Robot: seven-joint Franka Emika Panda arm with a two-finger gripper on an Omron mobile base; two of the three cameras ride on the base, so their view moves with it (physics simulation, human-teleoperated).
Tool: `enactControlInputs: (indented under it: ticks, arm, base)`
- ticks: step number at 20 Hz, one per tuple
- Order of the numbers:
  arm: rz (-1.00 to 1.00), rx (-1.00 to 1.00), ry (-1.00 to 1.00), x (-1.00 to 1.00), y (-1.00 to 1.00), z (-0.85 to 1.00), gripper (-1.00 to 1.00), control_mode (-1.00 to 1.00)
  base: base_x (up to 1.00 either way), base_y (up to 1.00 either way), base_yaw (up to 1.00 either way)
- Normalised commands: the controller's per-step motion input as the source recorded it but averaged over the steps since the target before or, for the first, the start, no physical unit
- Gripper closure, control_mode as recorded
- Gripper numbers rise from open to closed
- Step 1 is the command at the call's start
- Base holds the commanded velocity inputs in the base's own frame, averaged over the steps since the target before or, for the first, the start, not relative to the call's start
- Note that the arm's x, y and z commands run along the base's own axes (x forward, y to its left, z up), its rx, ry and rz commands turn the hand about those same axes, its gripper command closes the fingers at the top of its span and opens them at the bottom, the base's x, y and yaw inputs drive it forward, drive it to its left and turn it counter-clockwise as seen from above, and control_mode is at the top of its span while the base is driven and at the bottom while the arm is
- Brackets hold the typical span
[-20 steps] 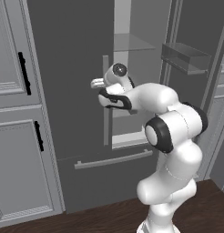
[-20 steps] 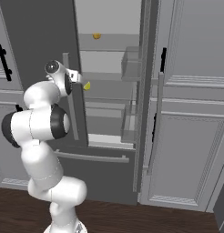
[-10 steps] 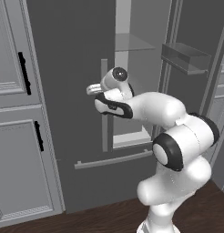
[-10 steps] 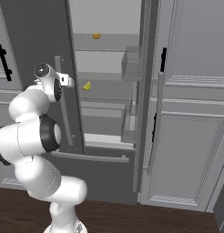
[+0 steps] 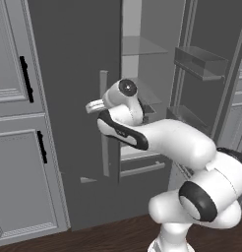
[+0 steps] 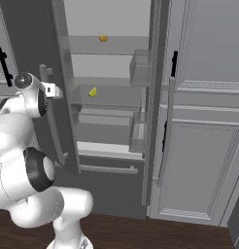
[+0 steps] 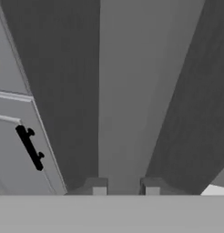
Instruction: Grab a lemon wedge from the fridge and one ice cube from the ice bowl, and put them in the glass of lemonade.
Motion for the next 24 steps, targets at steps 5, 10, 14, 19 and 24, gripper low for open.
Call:
enactControlInputs:
  ticks: [5,10,14,19,24]
  arm:
    - [0.10,-0.09,0.01,-0.94,0.55,0.60,1.00,-1.00]
    - [0.13,-0.04,-0.01,-0.96,0.25,0.49,1.00,-1.00]
    - [0.03,0.11,-0.23,-0.95,-0.24,0.20,1.00,-1.00]
    - [-0.03,0.07,-0.05,-0.15,-0.71,0.43,1.00,-1.00]
    - [-0.06,0.16,0.09,0.47,-1.00,0.24,1.00,-1.00]
  base:
    - [0.00,0.00,0.00]
    - [0.00,0.00,0.00]
    - [0.00,0.00,0.00]
    - [0.00,0.00,0.00]
    - [0.00,0.00,0.00]
